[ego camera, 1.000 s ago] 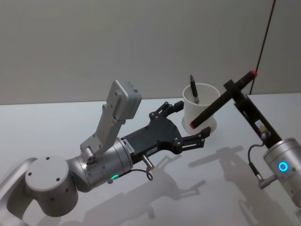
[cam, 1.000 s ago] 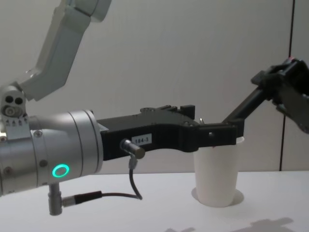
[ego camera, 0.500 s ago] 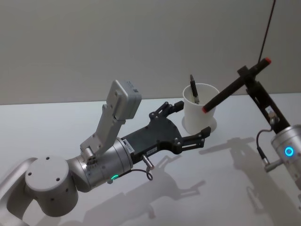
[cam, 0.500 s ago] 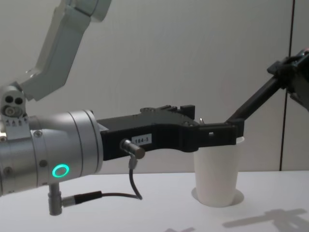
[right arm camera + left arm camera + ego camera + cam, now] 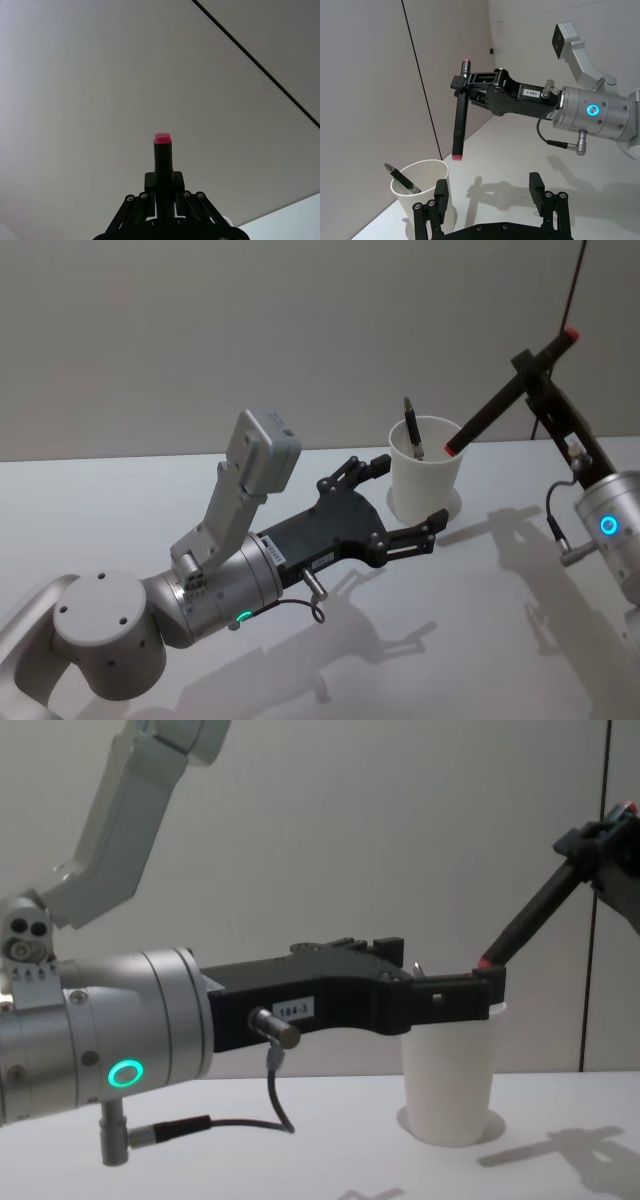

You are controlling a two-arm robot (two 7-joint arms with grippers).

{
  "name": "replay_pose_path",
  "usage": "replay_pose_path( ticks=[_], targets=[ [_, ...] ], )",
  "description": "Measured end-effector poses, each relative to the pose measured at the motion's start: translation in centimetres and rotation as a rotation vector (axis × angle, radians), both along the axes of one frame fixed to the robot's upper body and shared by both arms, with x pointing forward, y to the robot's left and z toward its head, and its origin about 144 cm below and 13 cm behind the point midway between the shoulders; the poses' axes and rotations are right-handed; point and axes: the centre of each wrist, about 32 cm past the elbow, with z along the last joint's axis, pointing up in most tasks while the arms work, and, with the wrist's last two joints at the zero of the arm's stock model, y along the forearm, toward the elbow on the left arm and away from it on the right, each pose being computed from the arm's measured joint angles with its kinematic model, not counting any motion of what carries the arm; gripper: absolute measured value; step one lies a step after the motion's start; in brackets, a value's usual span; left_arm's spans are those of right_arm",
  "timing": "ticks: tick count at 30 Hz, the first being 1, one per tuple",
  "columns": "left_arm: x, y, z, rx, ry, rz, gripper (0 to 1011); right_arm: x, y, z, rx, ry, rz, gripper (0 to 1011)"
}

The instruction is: Place the pen into the pen holder.

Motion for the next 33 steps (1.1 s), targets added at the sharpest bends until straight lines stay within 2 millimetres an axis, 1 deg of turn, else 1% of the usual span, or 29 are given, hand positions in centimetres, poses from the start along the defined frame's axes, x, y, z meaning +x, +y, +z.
replay_pose_path(
  ticks=[17,33],
  targets=[
    [0.0,0.0,0.0,0.000,0.000,0.000,1001,2.8,0.1,-0.3,-0.103,-0.055,-0.008,211],
    [0.0,0.0,0.0,0.000,0.000,0.000,1001,4.6,0.8,-1.1,-0.200,-0.090,0.001,211]
  ],
)
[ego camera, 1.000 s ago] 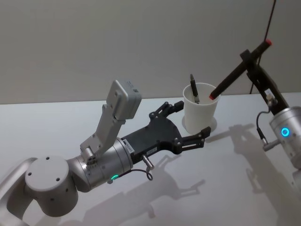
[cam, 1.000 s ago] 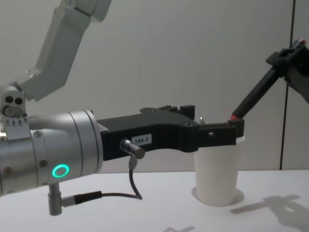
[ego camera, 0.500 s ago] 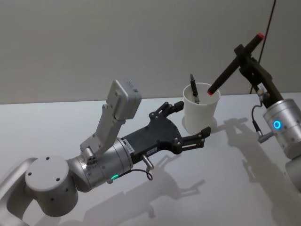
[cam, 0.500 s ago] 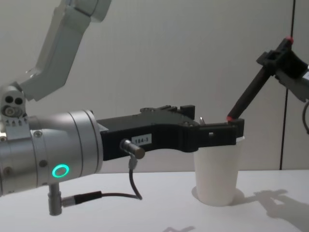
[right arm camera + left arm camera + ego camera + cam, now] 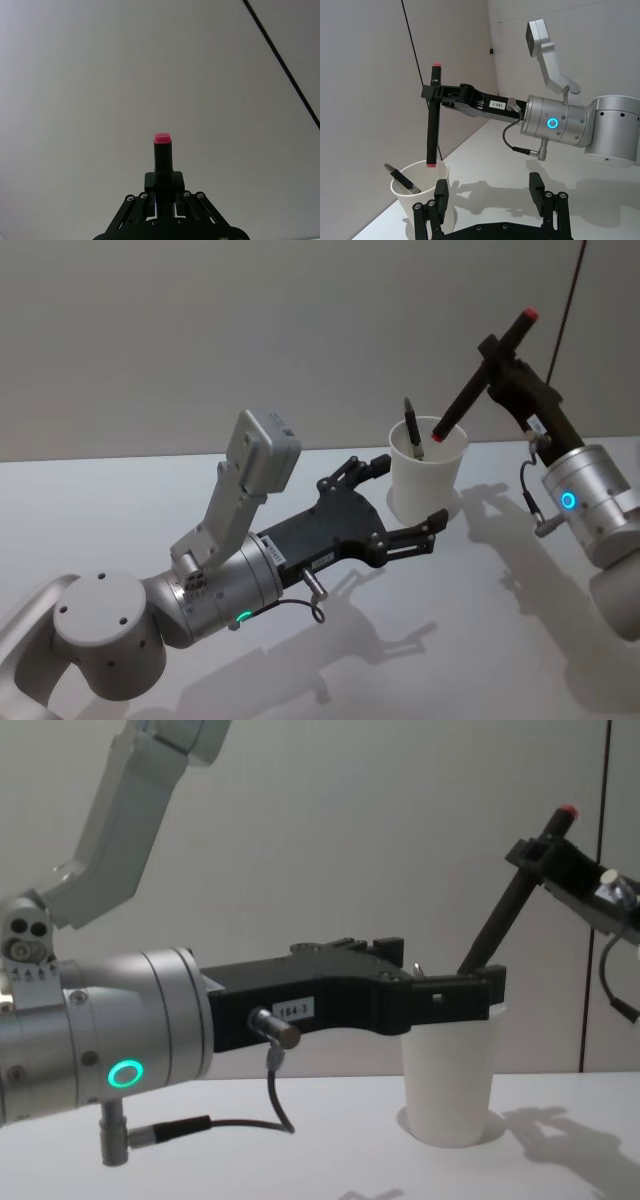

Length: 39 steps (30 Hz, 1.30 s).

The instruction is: Place the pen into the pen holder.

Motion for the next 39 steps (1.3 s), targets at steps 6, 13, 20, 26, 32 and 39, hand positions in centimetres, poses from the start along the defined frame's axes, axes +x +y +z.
replay_pose_path(
  ticks=[6,13,20,26,32,39],
  targets=[
    [0.0,0.0,0.0,0.000,0.000,0.000,1001,0.5,0.3,-0.3,-0.047,-0.018,0.005,211],
    [0.0,0.0,0.0,0.000,0.000,0.000,1001,1.0,0.7,-0.6,-0.113,-0.044,0.009,211],
    [0.0,0.0,0.0,0.000,0.000,0.000,1001,1.5,1.0,-0.9,-0.204,-0.074,0.011,211],
    [0.0,0.0,0.0,0.000,0.000,0.000,1001,1.7,1.3,-1.1,-0.277,-0.093,0.009,211],
    [0.0,0.0,0.0,0.000,0.000,0.000,1001,1.8,1.5,-1.2,-0.338,-0.103,0.006,211],
    [0.0,0.0,0.0,0.000,0.000,0.000,1001,1.8,1.6,-1.4,-0.386,-0.108,-0.001,211]
  ],
)
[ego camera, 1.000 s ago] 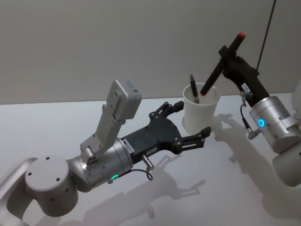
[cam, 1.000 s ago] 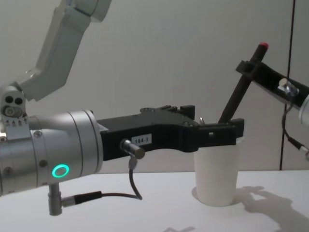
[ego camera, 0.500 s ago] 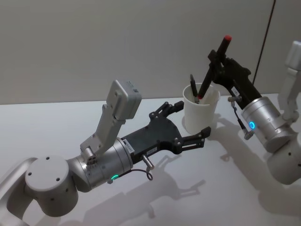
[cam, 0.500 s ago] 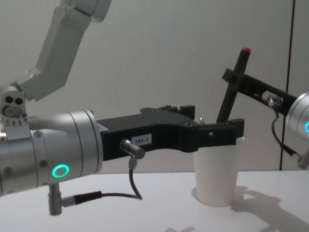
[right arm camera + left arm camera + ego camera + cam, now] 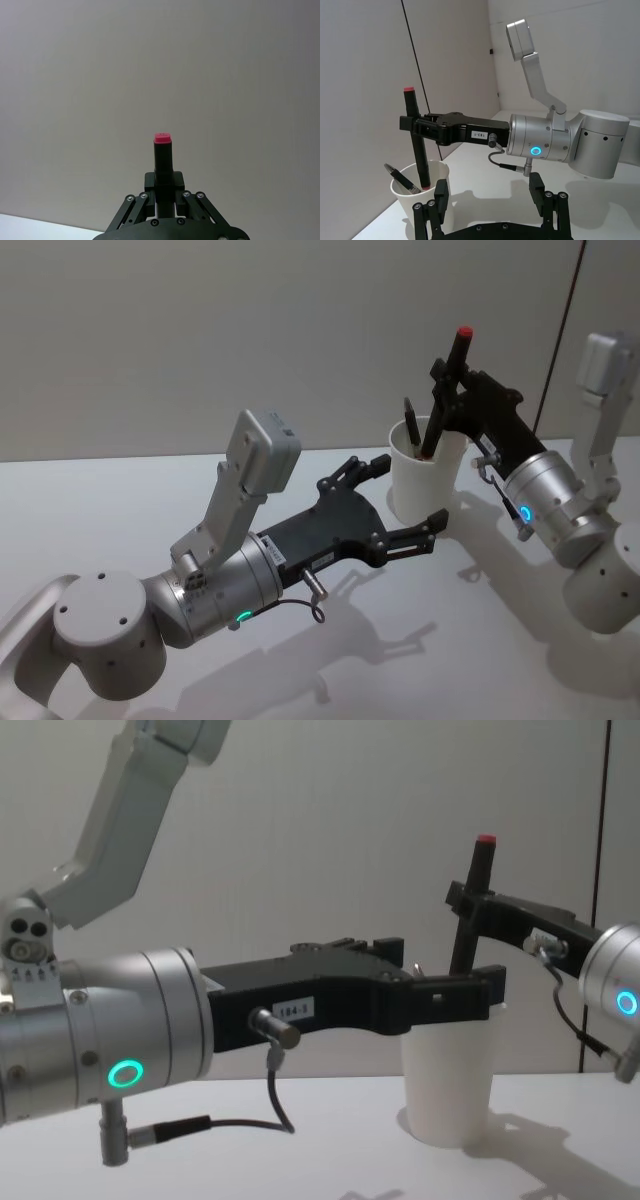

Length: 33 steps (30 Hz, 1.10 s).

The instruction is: Place the pen into the pen holder.

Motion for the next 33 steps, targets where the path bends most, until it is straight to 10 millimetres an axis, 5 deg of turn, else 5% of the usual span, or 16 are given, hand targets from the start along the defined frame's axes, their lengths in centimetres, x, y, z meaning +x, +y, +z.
replay_pose_path(
  ticks=[12,33],
  targets=[
    [0.00,0.00,0.00,0.000,0.000,0.000,1001,0.09,0.26,-0.40,-0.068,-0.005,-0.009,255],
    [0.00,0.00,0.00,0.000,0.000,0.000,1001,0.17,0.40,-0.55,-0.101,-0.011,-0.013,882]
  ],
)
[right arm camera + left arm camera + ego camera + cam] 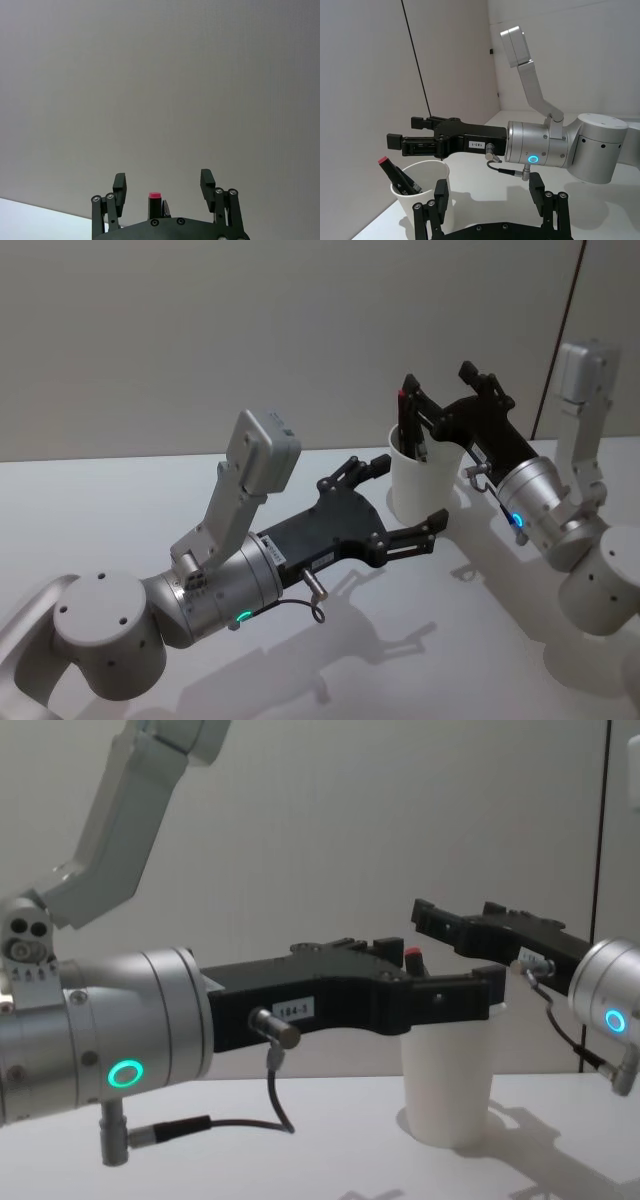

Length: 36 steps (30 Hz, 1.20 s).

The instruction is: Place the pen into the pen holder.

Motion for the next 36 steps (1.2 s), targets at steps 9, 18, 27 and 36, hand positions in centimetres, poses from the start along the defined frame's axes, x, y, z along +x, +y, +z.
replay_pose_path(
  ticks=[9,18,27,36],
  targets=[
    [0.0,0.0,0.0,0.000,0.000,0.000,1001,-0.2,-0.1,0.2,0.009,-0.001,0.000,1001],
    [0.0,0.0,0.0,0.000,0.000,0.000,1001,-0.9,-0.6,0.5,0.021,0.003,-0.012,1001],
    [0.0,0.0,0.0,0.000,0.000,0.000,1001,-1.7,-1.2,0.7,0.023,0.011,-0.024,1001],
    [0.1,0.0,-0.1,0.005,-0.007,0.033,1001,-2.3,-1.6,0.5,0.014,0.017,-0.032,1001]
  ],
)
